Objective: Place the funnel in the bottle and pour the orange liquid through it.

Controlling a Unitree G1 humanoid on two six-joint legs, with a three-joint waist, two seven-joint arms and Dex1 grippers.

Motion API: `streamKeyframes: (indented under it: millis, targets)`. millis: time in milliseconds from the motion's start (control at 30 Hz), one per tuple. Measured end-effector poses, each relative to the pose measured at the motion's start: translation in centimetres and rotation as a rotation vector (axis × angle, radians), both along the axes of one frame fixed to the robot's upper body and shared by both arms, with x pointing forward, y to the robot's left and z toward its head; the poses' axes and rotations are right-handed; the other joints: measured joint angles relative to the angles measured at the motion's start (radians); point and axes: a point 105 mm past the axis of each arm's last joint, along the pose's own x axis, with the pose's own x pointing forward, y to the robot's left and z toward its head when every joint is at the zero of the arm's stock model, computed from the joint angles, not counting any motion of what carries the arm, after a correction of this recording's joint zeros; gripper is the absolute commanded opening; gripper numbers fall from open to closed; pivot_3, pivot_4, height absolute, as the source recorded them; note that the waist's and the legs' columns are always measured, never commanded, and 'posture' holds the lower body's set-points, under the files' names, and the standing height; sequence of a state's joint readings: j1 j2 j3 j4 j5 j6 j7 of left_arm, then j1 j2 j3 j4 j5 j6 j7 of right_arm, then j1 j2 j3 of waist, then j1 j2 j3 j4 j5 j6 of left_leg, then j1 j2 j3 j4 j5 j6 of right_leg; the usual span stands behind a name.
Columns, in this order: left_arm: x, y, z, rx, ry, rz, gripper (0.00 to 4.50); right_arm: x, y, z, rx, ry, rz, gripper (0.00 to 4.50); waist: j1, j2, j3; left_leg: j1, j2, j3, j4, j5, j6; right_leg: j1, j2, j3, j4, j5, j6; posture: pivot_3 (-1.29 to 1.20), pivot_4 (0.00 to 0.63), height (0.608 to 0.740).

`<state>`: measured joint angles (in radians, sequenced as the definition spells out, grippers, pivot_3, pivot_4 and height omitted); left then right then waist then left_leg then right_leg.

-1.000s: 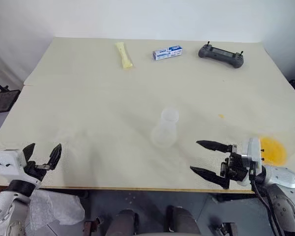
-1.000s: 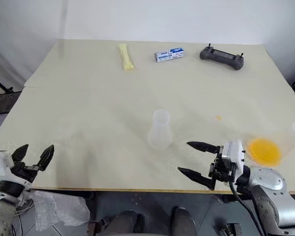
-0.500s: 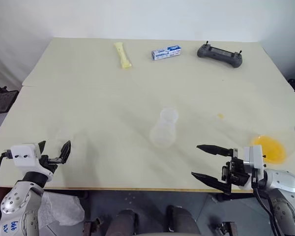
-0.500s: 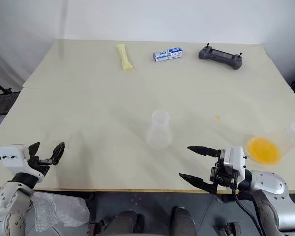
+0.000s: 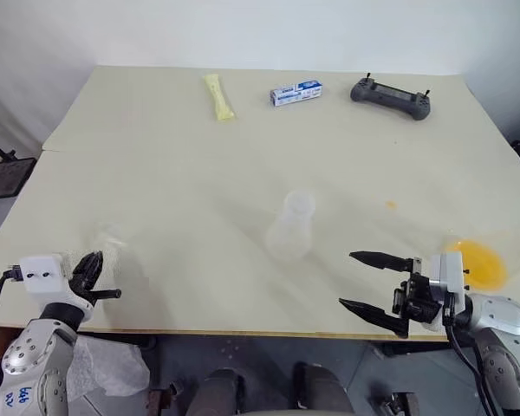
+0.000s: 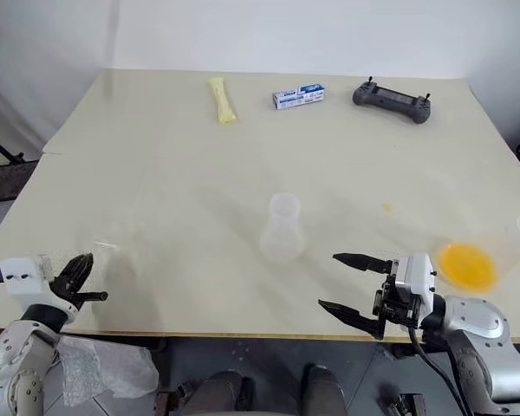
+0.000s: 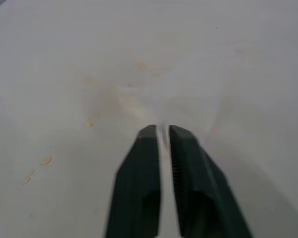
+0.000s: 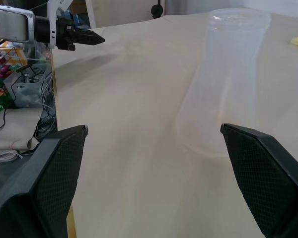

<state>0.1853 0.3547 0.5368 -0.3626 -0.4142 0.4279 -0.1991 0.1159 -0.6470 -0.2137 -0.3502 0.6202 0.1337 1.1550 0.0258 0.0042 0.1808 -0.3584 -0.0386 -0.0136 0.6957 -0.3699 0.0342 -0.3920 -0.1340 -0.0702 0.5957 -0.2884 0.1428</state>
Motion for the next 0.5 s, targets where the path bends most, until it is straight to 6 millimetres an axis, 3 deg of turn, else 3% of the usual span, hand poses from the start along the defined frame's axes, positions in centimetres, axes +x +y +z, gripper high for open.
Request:
streamKeyframes:
  millis: [300, 500]
  targets:
    - [0.7, -0.2, 0.5, -0.018, -0.023, -0.026, 0.01, 0.4, -0.1, 0.0, 0.002, 0.005, -0.034, 4.50, 0.000, 0.000, 0.000, 0.000, 0.000, 0.000, 0.000, 0.000, 0.000, 0.000, 0.000, 0.000, 0.000, 0.000, 0.000, 0.00, 0.150, 0.740]
    - [2.3, -2.0, 3.3, -0.050, -0.114, -0.193, 0.01, 0.7, -0.2, 0.3, -0.003, -0.001, -0.052, 4.50, -0.001, 0.000, 0.000, 0.000, 0.000, 0.000, 0.000, 0.000, 0.000, 0.000, 0.000, 0.000, 0.001, 0.000, 0.000, 0.00, 0.150, 0.740]
